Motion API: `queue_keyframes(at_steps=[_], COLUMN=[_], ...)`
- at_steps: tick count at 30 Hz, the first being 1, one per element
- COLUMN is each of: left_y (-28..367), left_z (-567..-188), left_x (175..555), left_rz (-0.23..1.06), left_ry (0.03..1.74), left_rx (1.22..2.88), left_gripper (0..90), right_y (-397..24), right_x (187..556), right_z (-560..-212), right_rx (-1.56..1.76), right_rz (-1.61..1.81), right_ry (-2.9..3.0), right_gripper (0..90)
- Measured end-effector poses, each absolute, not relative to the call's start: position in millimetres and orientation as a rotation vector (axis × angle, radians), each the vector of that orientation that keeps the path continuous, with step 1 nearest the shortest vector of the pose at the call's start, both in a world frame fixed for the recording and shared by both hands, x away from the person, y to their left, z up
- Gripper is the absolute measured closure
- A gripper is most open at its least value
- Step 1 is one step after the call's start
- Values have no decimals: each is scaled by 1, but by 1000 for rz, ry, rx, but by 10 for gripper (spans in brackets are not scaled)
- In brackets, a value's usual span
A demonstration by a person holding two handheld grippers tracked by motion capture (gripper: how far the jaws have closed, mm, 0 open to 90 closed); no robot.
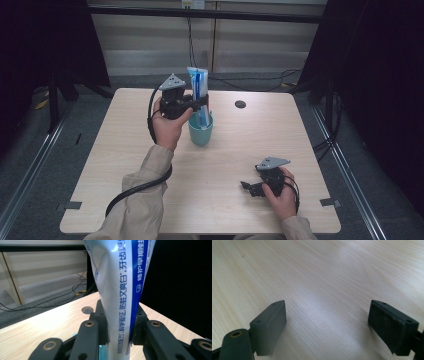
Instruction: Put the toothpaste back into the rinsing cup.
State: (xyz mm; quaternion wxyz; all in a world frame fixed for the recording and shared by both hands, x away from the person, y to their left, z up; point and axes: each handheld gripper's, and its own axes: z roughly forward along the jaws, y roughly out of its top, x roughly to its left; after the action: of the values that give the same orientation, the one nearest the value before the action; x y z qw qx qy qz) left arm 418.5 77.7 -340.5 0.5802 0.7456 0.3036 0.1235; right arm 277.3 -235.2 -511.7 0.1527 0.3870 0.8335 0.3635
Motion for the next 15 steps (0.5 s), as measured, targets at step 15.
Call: queue_keyframes(at_steps=[15], left_y=[80], left_z=[-342], left_x=[435], left_rz=[336], left_ry=[725], left_rx=[1728], left_gripper=[734], right_y=[-235], right_x=[278], right_z=[-512], right_rx=[1103], right_rz=[1045], right_ry=[2395], right_gripper=[145])
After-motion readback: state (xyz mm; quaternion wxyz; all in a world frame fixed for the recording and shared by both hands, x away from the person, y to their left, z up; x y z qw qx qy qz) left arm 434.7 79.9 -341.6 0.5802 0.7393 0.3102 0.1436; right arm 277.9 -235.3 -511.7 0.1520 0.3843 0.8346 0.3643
